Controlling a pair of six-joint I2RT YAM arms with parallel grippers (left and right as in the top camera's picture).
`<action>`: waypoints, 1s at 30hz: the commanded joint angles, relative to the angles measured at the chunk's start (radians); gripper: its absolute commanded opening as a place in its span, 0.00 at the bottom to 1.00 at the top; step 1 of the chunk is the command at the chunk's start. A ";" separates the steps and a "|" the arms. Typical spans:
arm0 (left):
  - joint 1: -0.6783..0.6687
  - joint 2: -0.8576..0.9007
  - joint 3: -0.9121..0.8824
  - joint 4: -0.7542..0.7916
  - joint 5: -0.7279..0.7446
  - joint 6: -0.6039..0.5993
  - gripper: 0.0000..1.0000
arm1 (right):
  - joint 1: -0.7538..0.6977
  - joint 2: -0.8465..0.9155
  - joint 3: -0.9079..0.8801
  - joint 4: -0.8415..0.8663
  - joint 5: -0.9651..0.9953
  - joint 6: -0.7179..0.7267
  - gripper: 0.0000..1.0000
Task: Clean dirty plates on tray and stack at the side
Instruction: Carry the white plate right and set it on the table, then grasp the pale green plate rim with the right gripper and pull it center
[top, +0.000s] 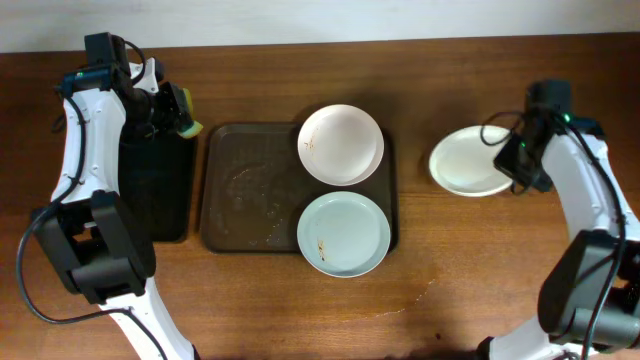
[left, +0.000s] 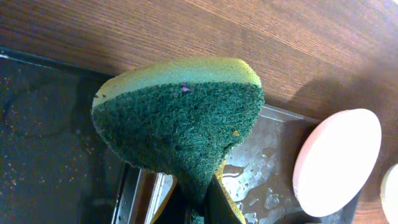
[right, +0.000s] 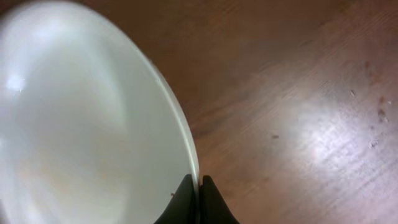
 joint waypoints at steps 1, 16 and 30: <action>-0.002 -0.006 -0.003 0.002 0.000 0.013 0.01 | -0.040 -0.006 -0.104 0.100 -0.023 0.007 0.04; -0.002 -0.006 -0.003 0.002 0.000 0.013 0.01 | 0.201 -0.142 -0.092 -0.122 -0.621 -0.151 0.56; -0.002 -0.006 -0.003 0.002 0.000 0.013 0.01 | 0.520 0.006 -0.297 0.163 -0.518 -0.169 0.24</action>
